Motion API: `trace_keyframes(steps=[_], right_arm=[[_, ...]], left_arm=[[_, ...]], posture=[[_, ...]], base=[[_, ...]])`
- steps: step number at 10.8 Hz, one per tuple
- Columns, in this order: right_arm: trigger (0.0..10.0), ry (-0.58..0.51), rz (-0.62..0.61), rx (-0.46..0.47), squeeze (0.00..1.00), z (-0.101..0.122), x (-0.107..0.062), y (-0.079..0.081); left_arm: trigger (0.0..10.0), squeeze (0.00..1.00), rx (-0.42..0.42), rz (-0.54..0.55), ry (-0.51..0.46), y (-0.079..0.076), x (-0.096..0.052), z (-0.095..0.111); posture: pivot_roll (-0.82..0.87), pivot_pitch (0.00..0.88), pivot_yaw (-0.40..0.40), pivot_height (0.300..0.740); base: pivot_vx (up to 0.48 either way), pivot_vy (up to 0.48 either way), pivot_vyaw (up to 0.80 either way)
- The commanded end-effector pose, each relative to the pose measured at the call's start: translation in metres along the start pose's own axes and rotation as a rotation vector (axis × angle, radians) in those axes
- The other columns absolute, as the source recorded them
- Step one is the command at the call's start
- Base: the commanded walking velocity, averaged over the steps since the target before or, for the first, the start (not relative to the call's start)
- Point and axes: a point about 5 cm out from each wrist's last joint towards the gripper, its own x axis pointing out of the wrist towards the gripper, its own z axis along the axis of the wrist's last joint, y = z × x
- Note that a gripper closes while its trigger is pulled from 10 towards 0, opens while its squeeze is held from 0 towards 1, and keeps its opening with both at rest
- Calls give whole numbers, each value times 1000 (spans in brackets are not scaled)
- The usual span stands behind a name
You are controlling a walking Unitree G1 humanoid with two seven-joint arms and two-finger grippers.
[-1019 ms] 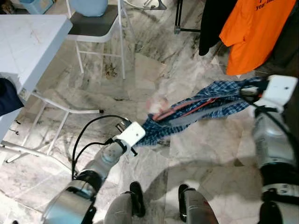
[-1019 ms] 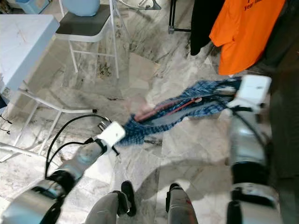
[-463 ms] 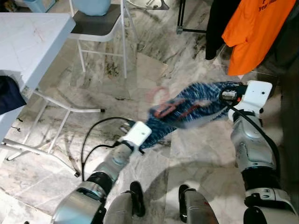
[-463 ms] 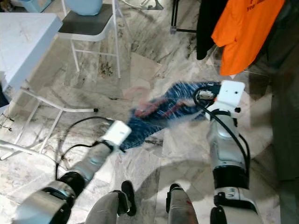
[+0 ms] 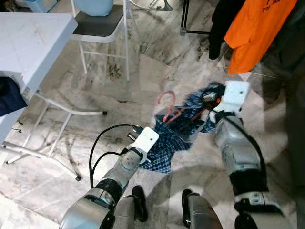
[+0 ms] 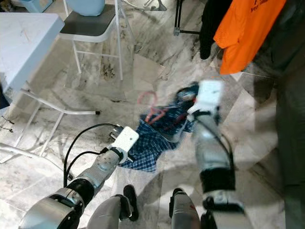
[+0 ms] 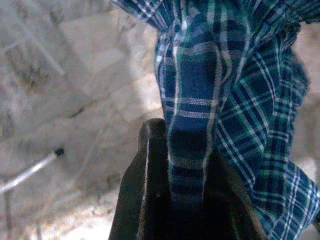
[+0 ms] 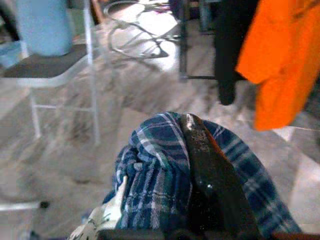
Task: Hang hanger
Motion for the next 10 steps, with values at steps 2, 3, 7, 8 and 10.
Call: trace_keyframes(steps=[2, 3, 7, 8, 10], right_arm=[[0, 20, 43, 14, 0, -6, -7, 10], [0, 66, 91, 12, 0, -13, -11, 17], [0, 344, 363, -76, 0, -72, -53, 49], [0, 375, 368, -75, 0, -80, -58, 50], [10000, 426, 397, -149, 0, -92, -65, 49]], left_arm=[[0, 0, -91, 60, 65, 2, 0, -7], [0, 0, -149, 96, 79, 4, 2, -4], [0, 0, -372, 198, 80, 26, 7, 10], [0, 0, -382, 200, 66, 29, 8, 14], [0, 0, -383, 189, 25, 33, 10, 22]], posture=[[-163, 247, 105, 740], [-177, 244, 106, 740], [-173, 243, 104, 740], [-170, 243, 104, 740], [-168, 241, 106, 740]], base=[[0, 0, 0], [0, 0, 0], [0, 0, 0], [0, 0, 0], [0, 0, 0]])
